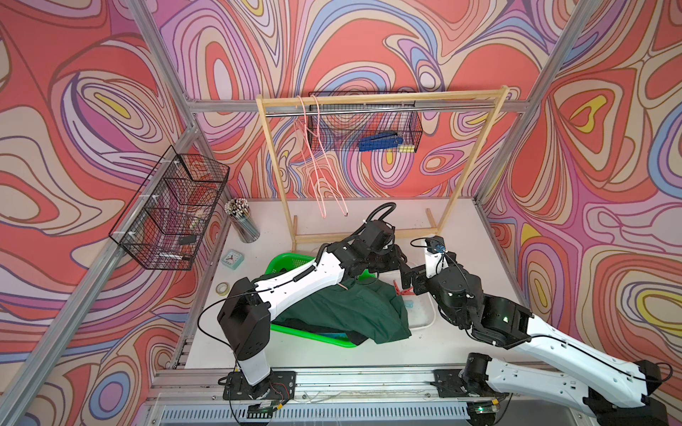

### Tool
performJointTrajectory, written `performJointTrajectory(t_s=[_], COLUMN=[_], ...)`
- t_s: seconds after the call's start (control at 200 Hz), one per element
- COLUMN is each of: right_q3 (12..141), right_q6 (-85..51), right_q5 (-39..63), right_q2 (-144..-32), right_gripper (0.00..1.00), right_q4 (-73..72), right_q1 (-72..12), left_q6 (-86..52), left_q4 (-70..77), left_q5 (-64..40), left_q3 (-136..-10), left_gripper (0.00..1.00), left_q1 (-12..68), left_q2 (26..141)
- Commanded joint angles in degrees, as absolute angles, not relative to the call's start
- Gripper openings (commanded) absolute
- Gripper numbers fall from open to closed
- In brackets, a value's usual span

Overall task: Remove the clothespins securing t-shirts to the hanger
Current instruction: Place the clothespin in the storage box.

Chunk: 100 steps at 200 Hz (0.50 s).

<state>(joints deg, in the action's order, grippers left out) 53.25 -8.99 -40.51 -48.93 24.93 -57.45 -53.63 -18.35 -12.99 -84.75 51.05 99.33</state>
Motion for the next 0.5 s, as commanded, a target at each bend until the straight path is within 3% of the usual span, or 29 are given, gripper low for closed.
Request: performJointTrajectory(t_s=[0.0, 0.326, 0.421, 0.496], right_q3=[53.03, 53.0, 53.02, 53.01], right_q6=[-8.35, -8.18, -8.23, -8.24], right_q5=[-40.45, -40.21, -40.25, -40.3], right_q2=[-49.12, -50.0, -50.44, -50.54], right_gripper=[0.98, 0.98, 0.98, 0.98], right_q4=[24.43, 23.91, 23.91, 23.82], right_q1=[-57.25, -57.3, -57.3, -57.27], left_q6=[-52.81, -51.77, -50.8, -49.71], left_q4=[-16.7, -19.49, -20.34, -21.39], left_q5=[-13.84, -14.68, -12.89, -11.39], left_q3=[-85.52, -82.81, -80.56, -78.97], left_gripper=[0.53, 0.68, 0.82, 0.87], left_q1=[51.42, 51.48, 51.92, 52.31], left_q2=[99.41, 98.06, 96.02, 94.4])
